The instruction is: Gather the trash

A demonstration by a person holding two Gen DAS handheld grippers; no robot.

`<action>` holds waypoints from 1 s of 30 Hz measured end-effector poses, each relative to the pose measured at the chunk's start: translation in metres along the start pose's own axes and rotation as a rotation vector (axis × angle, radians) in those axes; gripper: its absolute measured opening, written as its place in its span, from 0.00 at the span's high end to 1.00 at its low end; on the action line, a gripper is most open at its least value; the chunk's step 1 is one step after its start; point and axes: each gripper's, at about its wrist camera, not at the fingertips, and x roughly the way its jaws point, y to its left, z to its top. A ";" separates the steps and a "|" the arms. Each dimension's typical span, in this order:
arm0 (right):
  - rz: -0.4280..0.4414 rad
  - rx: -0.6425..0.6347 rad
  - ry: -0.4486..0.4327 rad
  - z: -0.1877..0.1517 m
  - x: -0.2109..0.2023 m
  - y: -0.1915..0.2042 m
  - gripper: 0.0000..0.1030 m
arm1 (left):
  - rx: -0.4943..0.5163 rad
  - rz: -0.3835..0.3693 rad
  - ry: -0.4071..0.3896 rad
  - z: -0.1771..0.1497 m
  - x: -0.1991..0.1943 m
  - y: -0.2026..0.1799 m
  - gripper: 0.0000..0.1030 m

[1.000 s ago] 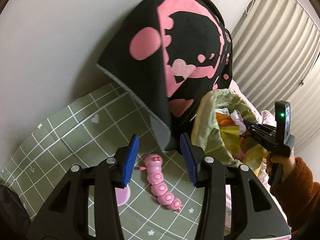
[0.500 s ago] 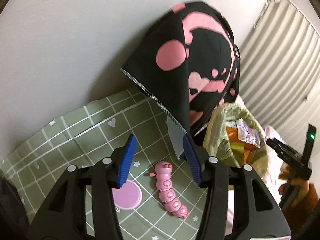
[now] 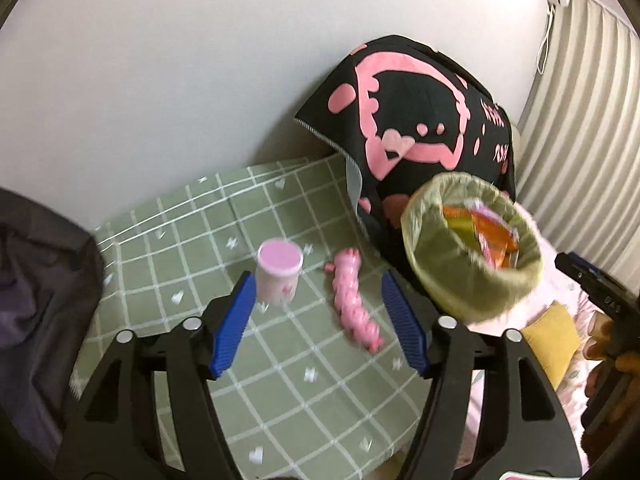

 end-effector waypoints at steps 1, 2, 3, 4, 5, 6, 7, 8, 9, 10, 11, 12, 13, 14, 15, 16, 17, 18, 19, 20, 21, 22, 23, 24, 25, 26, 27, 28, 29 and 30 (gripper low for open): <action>0.019 -0.013 -0.002 -0.006 -0.004 0.009 0.54 | 0.006 0.021 0.003 -0.008 -0.004 -0.004 0.36; 0.035 -0.026 -0.008 -0.013 -0.008 0.018 0.54 | -0.002 0.031 0.004 -0.015 -0.008 -0.006 0.35; 0.046 -0.031 -0.012 -0.017 -0.011 0.024 0.54 | -0.011 0.036 0.003 -0.021 -0.012 -0.007 0.33; 0.070 -0.036 -0.013 -0.023 -0.015 0.032 0.54 | -0.022 0.049 0.001 -0.028 -0.016 -0.007 0.33; 0.089 -0.041 -0.013 -0.029 -0.018 0.039 0.54 | -0.022 0.065 -0.003 -0.034 -0.020 -0.008 0.32; 0.099 -0.044 -0.015 -0.033 -0.021 0.045 0.54 | -0.017 0.087 -0.010 -0.039 -0.023 -0.010 0.32; 0.108 -0.048 -0.019 -0.036 -0.024 0.049 0.54 | -0.013 0.102 -0.017 -0.043 -0.026 -0.012 0.32; 0.122 -0.051 -0.022 -0.041 -0.027 0.054 0.54 | -0.010 0.116 -0.026 -0.047 -0.030 -0.015 0.32; 0.138 -0.059 -0.025 -0.046 -0.030 0.059 0.54 | -0.008 0.132 -0.037 -0.051 -0.034 -0.018 0.32; 0.146 -0.066 -0.025 -0.049 -0.031 0.061 0.54 | -0.005 0.145 -0.047 -0.055 -0.038 -0.020 0.32; 0.152 -0.075 -0.023 -0.054 -0.033 0.065 0.54 | -0.004 0.156 -0.059 -0.058 -0.043 -0.023 0.32; 0.155 -0.080 -0.021 -0.057 -0.035 0.068 0.54 | -0.004 0.163 -0.069 -0.062 -0.048 -0.025 0.32; 0.162 -0.087 -0.018 -0.063 -0.036 0.070 0.54 | -0.003 0.169 -0.075 -0.065 -0.051 -0.028 0.32; 0.169 -0.091 -0.014 -0.067 -0.038 0.072 0.54 | 0.001 0.178 -0.079 -0.068 -0.055 -0.031 0.32; 0.172 -0.095 -0.007 -0.071 -0.040 0.074 0.54 | 0.008 0.190 -0.078 -0.071 -0.058 -0.035 0.32; 0.174 -0.100 -0.004 -0.074 -0.041 0.076 0.54 | 0.014 0.199 -0.076 -0.073 -0.059 -0.037 0.32; 0.173 -0.108 -0.004 -0.076 -0.043 0.077 0.54 | 0.020 0.210 -0.075 -0.074 -0.061 -0.040 0.33; 0.168 -0.115 -0.007 -0.078 -0.046 0.079 0.54 | 0.021 0.219 -0.073 -0.076 -0.063 -0.043 0.33; 0.164 -0.115 -0.011 -0.081 -0.048 0.079 0.54 | 0.018 0.225 -0.069 -0.077 -0.064 -0.045 0.34; 0.164 -0.114 -0.015 -0.082 -0.051 0.078 0.54 | 0.012 0.225 -0.063 -0.078 -0.065 -0.046 0.34; 0.161 -0.112 -0.017 -0.083 -0.054 0.078 0.54 | 0.006 0.223 -0.057 -0.079 -0.066 -0.047 0.34; 0.157 -0.111 -0.018 -0.084 -0.055 0.077 0.54 | 0.001 0.219 -0.051 -0.081 -0.066 -0.048 0.34; 0.153 -0.110 -0.020 -0.085 -0.058 0.077 0.54 | 0.002 0.216 -0.047 -0.082 -0.066 -0.049 0.34; 0.150 -0.109 -0.023 -0.086 -0.059 0.076 0.54 | 0.007 0.213 -0.044 -0.083 -0.066 -0.051 0.35; 0.146 -0.110 -0.025 -0.087 -0.061 0.075 0.54 | 0.011 0.211 -0.043 -0.084 -0.066 -0.053 0.35; 0.137 -0.112 -0.027 -0.088 -0.063 0.074 0.54 | 0.014 0.206 -0.043 -0.085 -0.067 -0.055 0.35; 0.131 -0.113 -0.028 -0.089 -0.065 0.074 0.54 | 0.018 0.201 -0.044 -0.086 -0.067 -0.057 0.35; 0.123 -0.114 -0.031 -0.090 -0.066 0.073 0.54 | 0.022 0.197 -0.044 -0.086 -0.067 -0.059 0.35; 0.119 -0.111 -0.031 -0.090 -0.067 0.072 0.54 | 0.028 0.191 -0.045 -0.087 -0.068 -0.061 0.35; 0.118 -0.105 -0.030 -0.091 -0.068 0.070 0.54 | 0.033 0.185 -0.046 -0.087 -0.068 -0.063 0.35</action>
